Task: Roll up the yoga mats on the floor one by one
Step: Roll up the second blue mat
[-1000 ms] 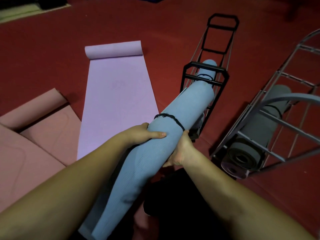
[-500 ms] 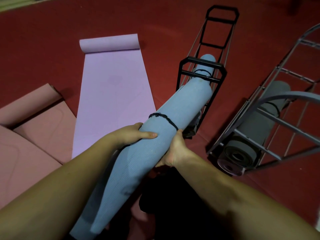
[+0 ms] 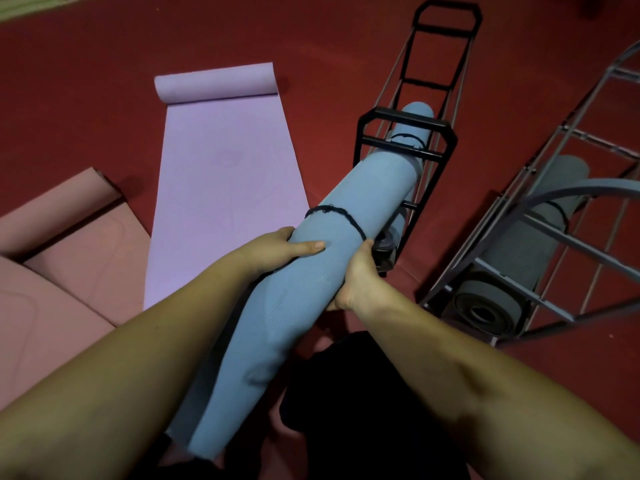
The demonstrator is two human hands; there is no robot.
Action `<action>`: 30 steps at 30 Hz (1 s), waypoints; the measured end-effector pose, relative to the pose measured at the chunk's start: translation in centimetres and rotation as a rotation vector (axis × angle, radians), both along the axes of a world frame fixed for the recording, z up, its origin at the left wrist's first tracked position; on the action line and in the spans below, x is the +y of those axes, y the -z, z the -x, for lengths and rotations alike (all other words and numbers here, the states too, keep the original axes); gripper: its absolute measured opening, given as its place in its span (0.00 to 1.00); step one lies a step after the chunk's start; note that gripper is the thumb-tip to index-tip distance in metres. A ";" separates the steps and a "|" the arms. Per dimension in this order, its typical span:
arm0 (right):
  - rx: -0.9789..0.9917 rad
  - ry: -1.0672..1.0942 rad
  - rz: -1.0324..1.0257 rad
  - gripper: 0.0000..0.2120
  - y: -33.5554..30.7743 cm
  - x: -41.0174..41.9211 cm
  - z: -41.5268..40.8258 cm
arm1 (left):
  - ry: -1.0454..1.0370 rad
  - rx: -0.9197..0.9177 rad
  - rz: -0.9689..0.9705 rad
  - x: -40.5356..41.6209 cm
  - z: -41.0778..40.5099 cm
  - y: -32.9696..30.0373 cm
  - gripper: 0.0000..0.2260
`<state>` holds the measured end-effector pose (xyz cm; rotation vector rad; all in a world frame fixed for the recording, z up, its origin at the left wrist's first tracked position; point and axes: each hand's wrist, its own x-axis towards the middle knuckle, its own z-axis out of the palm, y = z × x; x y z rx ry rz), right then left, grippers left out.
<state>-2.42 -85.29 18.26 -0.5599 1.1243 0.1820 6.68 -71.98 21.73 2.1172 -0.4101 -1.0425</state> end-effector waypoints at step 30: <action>-0.413 0.037 0.507 0.21 6.1 -9.1 2.4 | -0.055 -0.359 0.169 -9.9 3.8 5.9 0.46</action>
